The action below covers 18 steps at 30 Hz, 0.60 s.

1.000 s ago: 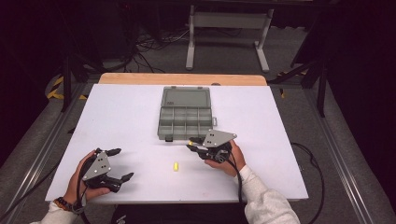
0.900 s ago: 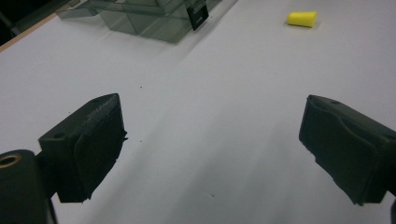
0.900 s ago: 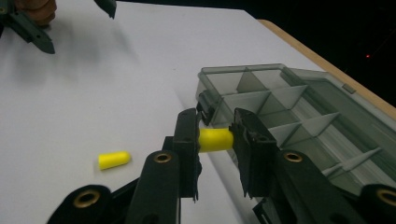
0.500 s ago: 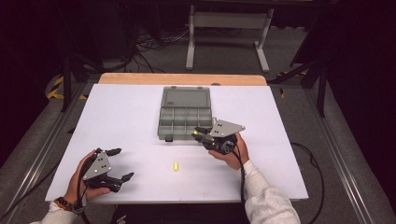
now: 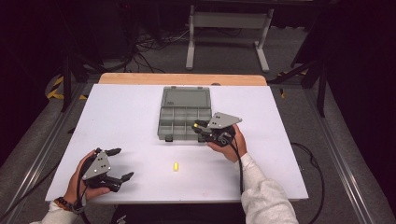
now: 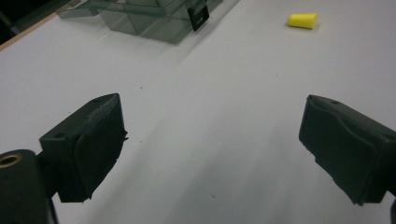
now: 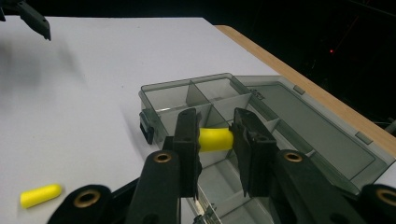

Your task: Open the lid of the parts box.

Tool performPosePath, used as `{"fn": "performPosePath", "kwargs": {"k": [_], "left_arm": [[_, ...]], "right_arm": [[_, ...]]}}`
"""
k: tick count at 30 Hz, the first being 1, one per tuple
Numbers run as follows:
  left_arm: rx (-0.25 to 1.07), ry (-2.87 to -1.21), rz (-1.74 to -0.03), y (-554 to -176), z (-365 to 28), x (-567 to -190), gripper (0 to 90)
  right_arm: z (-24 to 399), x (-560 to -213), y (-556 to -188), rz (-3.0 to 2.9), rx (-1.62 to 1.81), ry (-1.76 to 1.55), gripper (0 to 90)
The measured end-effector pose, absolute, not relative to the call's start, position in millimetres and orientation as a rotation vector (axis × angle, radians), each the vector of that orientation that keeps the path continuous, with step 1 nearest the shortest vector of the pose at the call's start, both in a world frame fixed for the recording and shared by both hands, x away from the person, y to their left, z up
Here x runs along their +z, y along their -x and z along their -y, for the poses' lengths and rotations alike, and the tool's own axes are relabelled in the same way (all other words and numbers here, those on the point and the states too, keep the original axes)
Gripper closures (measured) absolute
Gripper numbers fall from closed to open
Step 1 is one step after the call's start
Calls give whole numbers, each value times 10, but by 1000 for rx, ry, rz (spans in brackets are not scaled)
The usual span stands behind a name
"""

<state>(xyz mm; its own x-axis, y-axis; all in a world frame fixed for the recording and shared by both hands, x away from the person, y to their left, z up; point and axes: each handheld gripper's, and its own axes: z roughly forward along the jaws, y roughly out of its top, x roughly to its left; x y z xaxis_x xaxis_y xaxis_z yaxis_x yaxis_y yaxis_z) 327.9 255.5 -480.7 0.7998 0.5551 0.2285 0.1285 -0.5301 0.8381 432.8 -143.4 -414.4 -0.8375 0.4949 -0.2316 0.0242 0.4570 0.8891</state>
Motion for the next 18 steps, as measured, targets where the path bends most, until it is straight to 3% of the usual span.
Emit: {"fn": "performPosePath", "kwargs": {"k": [18], "left_arm": [[599, -2086, -506, -3282, -2557, -4808, 82]], "right_arm": [[1344, -4107, -4470, -2256, 1325, -463, 720]]}}
